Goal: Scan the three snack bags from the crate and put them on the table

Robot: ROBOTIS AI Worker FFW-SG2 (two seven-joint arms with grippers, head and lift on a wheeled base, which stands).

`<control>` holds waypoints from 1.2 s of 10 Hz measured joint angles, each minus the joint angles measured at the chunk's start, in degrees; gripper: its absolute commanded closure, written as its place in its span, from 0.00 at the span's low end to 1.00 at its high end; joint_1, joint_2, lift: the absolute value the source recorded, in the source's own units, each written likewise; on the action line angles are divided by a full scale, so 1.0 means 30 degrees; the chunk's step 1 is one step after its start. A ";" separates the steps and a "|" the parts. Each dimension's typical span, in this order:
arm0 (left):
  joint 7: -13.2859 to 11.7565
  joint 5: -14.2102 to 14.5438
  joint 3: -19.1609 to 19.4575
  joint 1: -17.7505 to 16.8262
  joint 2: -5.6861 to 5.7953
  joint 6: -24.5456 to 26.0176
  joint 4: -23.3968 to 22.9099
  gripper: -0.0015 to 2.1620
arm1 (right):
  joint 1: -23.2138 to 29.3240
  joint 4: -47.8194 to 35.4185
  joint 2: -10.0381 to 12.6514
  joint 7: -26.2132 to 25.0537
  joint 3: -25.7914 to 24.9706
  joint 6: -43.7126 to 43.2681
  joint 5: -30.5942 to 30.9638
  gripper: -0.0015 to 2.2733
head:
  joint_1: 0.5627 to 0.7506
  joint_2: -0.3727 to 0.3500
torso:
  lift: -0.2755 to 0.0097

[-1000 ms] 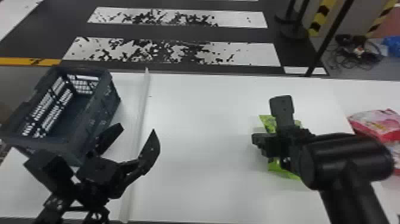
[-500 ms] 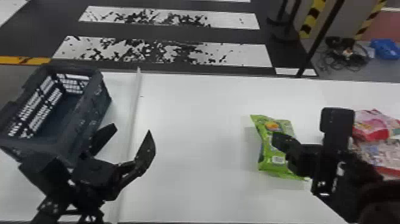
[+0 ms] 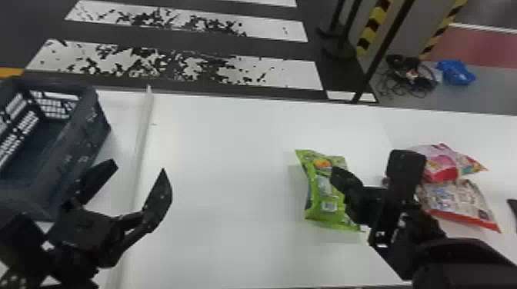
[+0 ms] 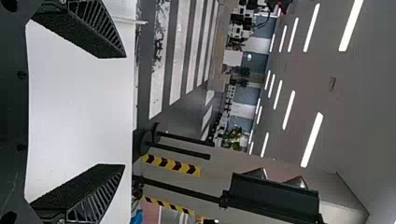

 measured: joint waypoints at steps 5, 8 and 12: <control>0.1307 0.0000 -0.0070 -0.0068 -0.0091 -0.0018 -0.0138 0.01 | -0.0526 0.3747 -0.0219 0.0235 0.0794 -0.3054 0.0558 0.94 | 0.70 0.33 | 0.64; 0.2651 -0.0013 -0.0309 -0.0221 0.0015 0.0260 -0.0093 0.01 | 0.0129 0.4930 -0.0195 0.0204 0.1446 -0.4705 0.0908 0.94 | 0.70 0.37 | 0.64; 0.2632 0.0000 -0.0280 -0.0221 0.0140 0.0187 0.0039 0.01 | 0.1469 0.5079 -0.0181 0.0421 0.1229 -0.6134 0.0680 0.94 | 0.70 0.36 | 0.64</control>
